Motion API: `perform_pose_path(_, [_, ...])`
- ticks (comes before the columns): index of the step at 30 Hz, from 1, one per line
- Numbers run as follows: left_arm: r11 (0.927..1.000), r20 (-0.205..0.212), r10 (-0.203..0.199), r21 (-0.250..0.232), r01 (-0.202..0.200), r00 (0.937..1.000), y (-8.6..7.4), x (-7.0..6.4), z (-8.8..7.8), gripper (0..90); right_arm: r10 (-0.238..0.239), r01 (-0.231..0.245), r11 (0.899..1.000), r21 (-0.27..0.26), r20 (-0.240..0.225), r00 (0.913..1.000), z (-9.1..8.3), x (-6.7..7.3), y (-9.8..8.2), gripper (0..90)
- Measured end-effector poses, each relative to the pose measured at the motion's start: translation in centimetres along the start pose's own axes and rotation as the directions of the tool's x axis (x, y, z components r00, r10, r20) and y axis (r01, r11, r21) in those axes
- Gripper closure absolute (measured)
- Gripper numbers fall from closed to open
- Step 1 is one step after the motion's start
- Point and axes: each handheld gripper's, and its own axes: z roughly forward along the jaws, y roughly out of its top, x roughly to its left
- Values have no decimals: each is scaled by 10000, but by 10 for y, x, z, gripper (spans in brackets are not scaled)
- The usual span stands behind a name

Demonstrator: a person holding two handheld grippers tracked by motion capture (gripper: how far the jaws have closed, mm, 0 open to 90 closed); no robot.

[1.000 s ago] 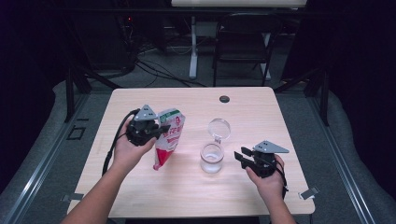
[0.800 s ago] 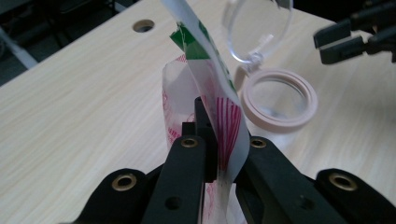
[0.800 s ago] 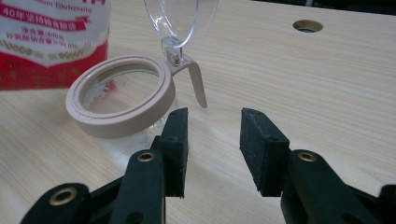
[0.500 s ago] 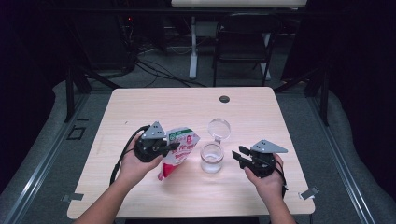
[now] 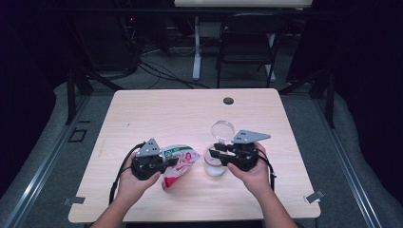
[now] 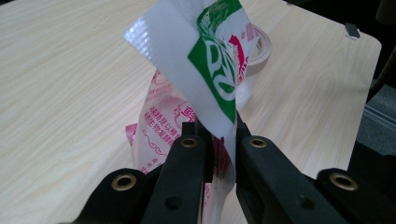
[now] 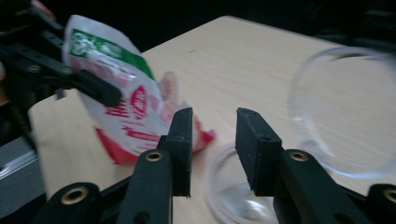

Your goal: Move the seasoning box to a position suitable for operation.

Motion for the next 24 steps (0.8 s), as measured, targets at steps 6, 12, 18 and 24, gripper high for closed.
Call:
perform_pose_path(6, [9995, -14, -273, -136, 273, 9996, -7, -2, 1, 900, -702, 740, 9954, 602, -640, 9955, 20, 14, 2, 633])
perform_pose_path(12, [9995, -82, -301, -141, 300, 9995, -9, -7, 4, 896, -684, 746, 9960, 495, -1180, 9907, 33, 21, -1, 595])
perform_pose_path(18, [9991, -139, -392, -157, 390, 9991, -9, -11, 7, 890, -736, 866, 9935, 739, -1635, 9838, 45, 25, -3, 594])
perform_pose_path(24, [9991, -193, -389, -144, 386, 9991, -10, -13, 7, 884, -667, 816, 9930, 856, -1640, 9842, 51, 22, -5, 602])
